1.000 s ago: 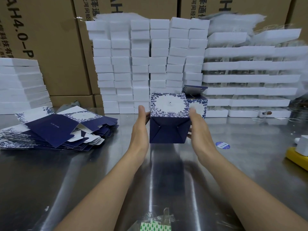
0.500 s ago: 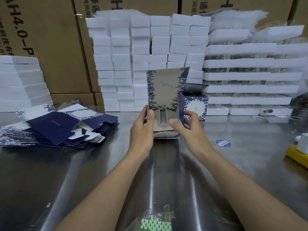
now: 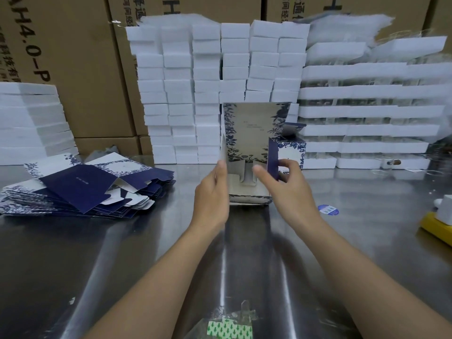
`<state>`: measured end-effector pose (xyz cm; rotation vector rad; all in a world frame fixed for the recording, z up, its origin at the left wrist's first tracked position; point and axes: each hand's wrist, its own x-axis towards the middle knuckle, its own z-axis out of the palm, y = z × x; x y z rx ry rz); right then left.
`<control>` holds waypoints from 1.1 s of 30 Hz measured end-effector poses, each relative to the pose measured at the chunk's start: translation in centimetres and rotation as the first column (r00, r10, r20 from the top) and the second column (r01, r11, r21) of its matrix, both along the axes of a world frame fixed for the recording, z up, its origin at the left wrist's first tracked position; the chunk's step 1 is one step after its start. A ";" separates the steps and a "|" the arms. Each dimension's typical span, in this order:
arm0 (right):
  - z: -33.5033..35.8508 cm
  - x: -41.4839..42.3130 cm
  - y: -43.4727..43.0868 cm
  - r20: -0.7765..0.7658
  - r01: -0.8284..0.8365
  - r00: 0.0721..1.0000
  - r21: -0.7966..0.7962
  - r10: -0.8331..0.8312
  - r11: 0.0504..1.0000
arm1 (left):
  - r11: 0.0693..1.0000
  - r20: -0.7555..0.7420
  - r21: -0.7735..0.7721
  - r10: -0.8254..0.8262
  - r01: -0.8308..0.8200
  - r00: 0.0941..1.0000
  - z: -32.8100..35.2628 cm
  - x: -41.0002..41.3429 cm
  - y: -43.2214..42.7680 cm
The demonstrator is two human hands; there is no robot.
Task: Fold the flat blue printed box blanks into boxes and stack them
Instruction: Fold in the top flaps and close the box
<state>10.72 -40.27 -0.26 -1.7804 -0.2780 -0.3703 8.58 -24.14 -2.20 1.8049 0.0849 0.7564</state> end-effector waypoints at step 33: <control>1.9 -1.4 -0.1 -0.100 -0.054 0.995 -0.688 -0.021 0.724 | 0.984 0.182 0.118 -0.150 0.130 0.972 0.5 -1.9 -2.6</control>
